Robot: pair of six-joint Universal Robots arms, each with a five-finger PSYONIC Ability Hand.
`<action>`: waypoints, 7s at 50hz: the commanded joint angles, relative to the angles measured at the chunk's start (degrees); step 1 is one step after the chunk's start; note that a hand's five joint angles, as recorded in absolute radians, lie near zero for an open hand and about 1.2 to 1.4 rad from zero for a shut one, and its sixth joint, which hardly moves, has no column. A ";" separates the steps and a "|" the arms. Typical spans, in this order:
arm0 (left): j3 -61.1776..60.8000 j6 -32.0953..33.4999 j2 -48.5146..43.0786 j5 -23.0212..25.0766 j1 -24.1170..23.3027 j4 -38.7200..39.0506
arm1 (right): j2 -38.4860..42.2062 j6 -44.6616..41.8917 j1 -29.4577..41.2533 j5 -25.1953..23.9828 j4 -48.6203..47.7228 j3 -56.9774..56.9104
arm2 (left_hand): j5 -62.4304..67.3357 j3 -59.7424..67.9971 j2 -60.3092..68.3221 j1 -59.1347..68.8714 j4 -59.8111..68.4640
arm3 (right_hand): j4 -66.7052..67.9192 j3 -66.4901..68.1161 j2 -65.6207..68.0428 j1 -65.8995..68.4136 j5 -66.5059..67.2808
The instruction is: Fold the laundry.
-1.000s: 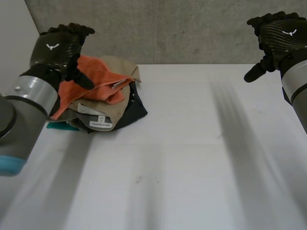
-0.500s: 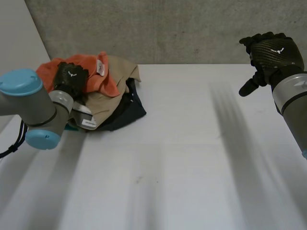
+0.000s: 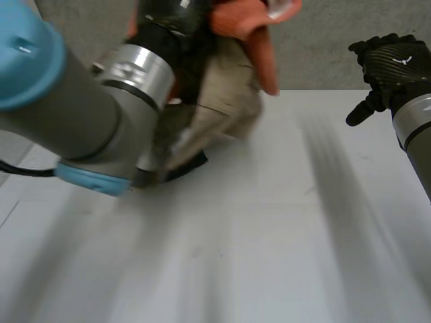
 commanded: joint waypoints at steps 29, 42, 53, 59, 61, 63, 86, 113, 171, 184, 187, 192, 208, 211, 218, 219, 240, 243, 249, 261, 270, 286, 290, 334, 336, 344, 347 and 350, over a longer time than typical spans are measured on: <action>-35.50 -0.29 18.23 2.24 6.56 -7.21 | 8.84 -4.88 5.85 -12.13 17.72 -3.01 | -49.29 -54.74 -55.09 -47.59 -56.35 | -1.99 -2.14 -2.23 -3.12 -2.76; -41.57 0.06 10.58 0.83 9.90 -6.78 | 24.04 -1.09 15.26 -11.26 -1.53 -5.64 | -48.79 -54.23 -54.58 -47.09 -55.85 | -1.99 -2.14 -2.23 -3.12 -2.76; -43.42 0.23 10.84 1.10 9.11 -1.50 | 24.16 -1.18 15.70 -4.32 -2.59 -7.24 | -48.79 -54.23 -54.58 -47.09 -55.85 | 68.01 67.86 67.77 66.88 67.24; -40.79 0.50 8.39 2.32 8.32 0.43 | 9.92 -2.06 7.11 -4.40 -5.40 -0.03 | -49.12 -54.57 -54.92 -47.43 -56.18 | 68.01 67.86 67.77 66.88 67.24; -38.78 0.50 4.63 3.64 7.54 1.04 | 6.57 -2.24 2.27 -4.49 -4.53 1.81 | -49.12 -54.57 -54.92 -47.43 -56.18 | 68.01 67.86 67.77 66.88 67.24; -37.28 0.58 2.07 4.52 7.01 1.05 | 5.78 -2.24 -0.19 -5.10 -2.95 3.22 | -49.12 -54.57 -54.92 -47.43 -56.18 | 68.01 67.86 67.77 66.88 67.24; -17.32 22.29 -18.07 1.46 2.34 0.61 | 1.82 -4.25 -15.23 -12.58 0.75 13.42 | -26.46 -31.90 -32.25 -24.76 -33.52 | 68.01 67.86 67.77 66.88 67.24; 10.17 22.56 -9.19 -14.80 21.75 4.65 | 2.26 -9.36 -15.59 -9.06 0.84 10.08 | 18.48 13.03 12.68 20.17 11.42 | 68.01 67.86 67.77 66.88 67.24; 16.69 25.19 -36.96 0.49 18.95 -6.95 | 3.49 -9.80 -13.39 -9.15 0.66 15.27 | 15.57 10.13 9.77 17.27 8.51 | 68.01 67.86 67.77 66.88 67.24; 29.26 38.20 -41.01 -16.83 32.48 -6.16 | 5.42 -11.55 -12.77 -8.53 0.49 15.18 | 18.48 13.03 12.68 20.17 11.42 | 68.01 67.86 67.77 66.88 67.24; 28.65 39.34 -40.75 -17.09 34.15 -4.23 | 5.42 -11.64 -11.90 -8.53 0.49 15.09 | 18.48 13.03 12.68 20.17 11.42 | 68.01 67.86 67.77 66.88 67.24; 25.23 39.26 -39.96 -16.92 34.51 -3.61 | 5.51 -11.64 -11.10 -8.44 0.49 15.09 | 18.48 13.03 12.68 20.17 11.42 | 68.01 67.86 67.77 66.88 67.24; 4.31 31.27 -22.74 -13.49 29.68 -3.78 | 4.63 -11.47 -11.02 -9.15 0.93 14.65 | -51.14 -56.59 -56.94 -49.44 -58.20 | 68.01 67.86 67.77 66.88 67.24; 0.10 26.70 -16.59 -12.97 29.33 -4.05 | 4.37 -11.55 -10.75 -8.89 1.19 14.22 | -51.14 -56.59 -56.94 -49.44 -58.20 | 68.01 67.86 67.77 66.88 67.24; -11.05 16.43 -2.11 -7.62 24.86 -6.06 | 0.33 -11.03 -9.44 -8.97 1.45 12.63 | -51.48 -56.92 -57.28 -49.78 -58.54 | 68.01 67.86 67.77 66.88 67.24; -12.30 15.27 -0.77 -6.56 24.15 -6.33 | -0.28 -11.03 -9.00 -8.97 1.45 12.28 | -51.48 -56.92 -57.27 -49.78 -58.54 | 68.01 67.86 67.77 66.88 67.24; -14.25 0.32 -14.63 0.57 -1.17 -3.44 | -17.86 -4.44 8.76 -15.39 9.19 0.50 | -51.31 -56.75 -57.11 -49.61 -58.37 | 68.01 67.86 67.77 66.88 67.24; -11.52 -1.69 -17.63 0.57 -2.40 -3.52 | -19.88 -2.42 8.85 -15.30 9.19 -0.02 | -50.81 -56.25 -56.60 -49.11 -57.87 | 68.01 67.86 67.77 66.88 67.24; -8.80 -5.21 -19.83 -3.28 -3.72 -3.44 | -20.77 -2.06 7.97 -15.21 9.54 0.24 | 5.94 0.50 0.14 7.64 -1.12 | 68.01 67.86 67.77 66.88 67.24; -20.56 -5.13 2.39 -11.30 3.40 -7.30 | -10.94 -9.52 -2.39 -15.04 18.32 -0.73 | 18.48 13.03 12.68 20.17 11.42 | 68.01 67.86 67.77 66.88 67.24; -29.79 -5.22 13.57 -0.93 3.93 -16.18 | 3.37 -15.24 -2.50 -14.42 20.70 -5.03 | 18.48 13.03 12.68 20.17 11.42 | 68.01 67.86 67.77 66.88 67.24; -25.40 -4.95 3.72 -5.58 3.84 -17.85 | 17.30 -20.70 1.91 -10.56 12.09 -10.23 | 18.48 13.03 12.68 20.17 11.42 | -1.99 -2.14 -2.23 -3.12 -2.76; -25.32 -4.95 5.30 -5.67 3.75 -17.94 | 8.08 -15.70 -0.29 -10.55 11.74 -4.52 | 18.48 13.03 12.68 20.17 11.42 | -1.99 -2.14 -2.23 -3.12 -2.76; -25.05 -4.78 16.02 -5.67 9.46 -17.67 | 7.57 -8.20 -11.63 -8.88 0.11 6.48 | 18.48 13.03 12.68 20.17 11.42 | 68.01 67.86 67.77 66.88 67.24; -24.27 -4.60 19.79 -5.41 11.47 -17.76 | 3.42 -10.05 -11.54 -9.32 4.25 5.69 | 18.48 13.03 12.68 20.17 11.42 | 68.01 67.86 67.77 66.88 67.24; -17.42 -3.47 28.32 -4.70 14.03 -20.91 | -5.30 -21.65 -13.83 -11.26 28.51 -9.68 | 18.48 13.03 12.68 20.17 11.42 | 68.01 67.86 67.77 66.88 67.24; -15.39 -0.66 28.60 -4.01 14.30 -23.46 | -5.65 -23.42 -13.92 -11.34 34.40 -14.96 | 18.48 13.03 12.68 20.17 11.42 | 68.01 67.86 67.77 66.88 67.24; -15.47 1.72 27.02 -3.30 14.30 -24.61 | -6.35 -24.73 -14.09 -11.96 38.70 -17.50 | 18.48 13.03 12.68 20.17 11.42 | 68.01 67.86 67.77 66.88 67.24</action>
